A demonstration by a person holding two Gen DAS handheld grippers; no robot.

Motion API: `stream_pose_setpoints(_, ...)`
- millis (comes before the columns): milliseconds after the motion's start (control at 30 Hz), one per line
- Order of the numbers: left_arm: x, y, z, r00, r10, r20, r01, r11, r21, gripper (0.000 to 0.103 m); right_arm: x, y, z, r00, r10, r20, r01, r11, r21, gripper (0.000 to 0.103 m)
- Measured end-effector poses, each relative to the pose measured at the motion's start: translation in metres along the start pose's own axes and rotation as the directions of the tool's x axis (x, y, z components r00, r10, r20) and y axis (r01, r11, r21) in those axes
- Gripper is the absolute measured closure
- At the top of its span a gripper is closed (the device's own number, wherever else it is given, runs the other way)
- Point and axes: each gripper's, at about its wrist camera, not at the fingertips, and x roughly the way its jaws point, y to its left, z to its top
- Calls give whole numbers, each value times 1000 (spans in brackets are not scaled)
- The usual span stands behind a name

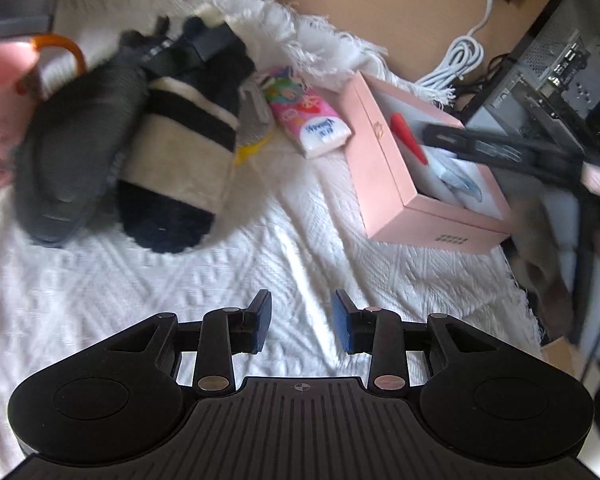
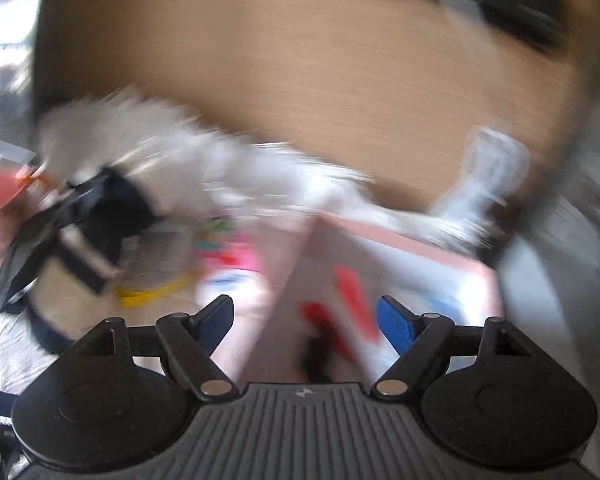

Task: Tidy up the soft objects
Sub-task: 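Carry the wet-wipes pack into the pink box and open the right gripper, then grasp the pink Kleenex tissue pack with the right gripper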

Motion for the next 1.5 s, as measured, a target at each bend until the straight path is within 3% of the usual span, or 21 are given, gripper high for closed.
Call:
stream_pose_setpoints(133, -19, 12, -8, 1000, 1, 5, -1, 1000, 5, 66, 58, 39, 38, 992, 66, -109, -81, 987, -138, 24)
stream_pose_setpoints(300, -39, 32, -18, 1000, 24, 14, -24, 999, -30, 66, 128, 63, 51, 968, -21, -251, -43, 968, -248, 25)
stream_pose_setpoints(433, -59, 46, -27, 997, 57, 43, -55, 997, -58, 66, 149, 61, 59, 951, 5, -308, -68, 979, -194, 39)
stream_pose_setpoints(467, -63, 51, -30, 997, 64, 48, -61, 996, -70, 66, 149, 60, 60, 946, 26, -322, -86, 981, -175, 50)
stream_pose_setpoints(500, -66, 55, -33, 996, 71, 50, -67, 994, -87, 66, 148, 60, 61, 944, 32, -329, -92, 982, -168, 51)
stream_pose_setpoints(600, -70, 65, -40, 995, 88, 44, -83, 990, -114, 66, 128, 64, 59, 952, 11, -306, -65, 984, -165, 53)
stream_pose_setpoints(800, -67, 71, -45, 994, 106, 20, -104, 989, -105, 66, 37, 69, 42, 974, 100, -202, -126, 985, -119, 53)
stream_pose_setpoints(1033, -58, 65, -35, 990, 133, 55, -128, 989, -74, 66, -50, 64, -29, 968, 166, -187, -169, 986, -5, 53)
stream_pose_setpoints(1167, -58, 62, -21, 978, 170, 120, -167, 985, -28, 66, -71, 65, -83, 978, 101, -184, -98, 995, 27, 53)
stream_pose_setpoints(1333, -58, 68, 1, 970, 169, 176, -176, 984, 26, 66, -73, 65, -125, 976, 72, -206, -63, 997, 50, 53)
stream_pose_setpoints(1433, -52, 71, 20, 969, 163, 185, -171, 985, 29, 66, -75, 66, -138, 977, 61, -204, -52, 997, 53, 49)
stream_pose_setpoints(1500, -47, 67, 30, 964, 174, 200, -186, 982, 43, 66, -77, 66, -143, 977, 60, -206, -48, 997, 61, 41)
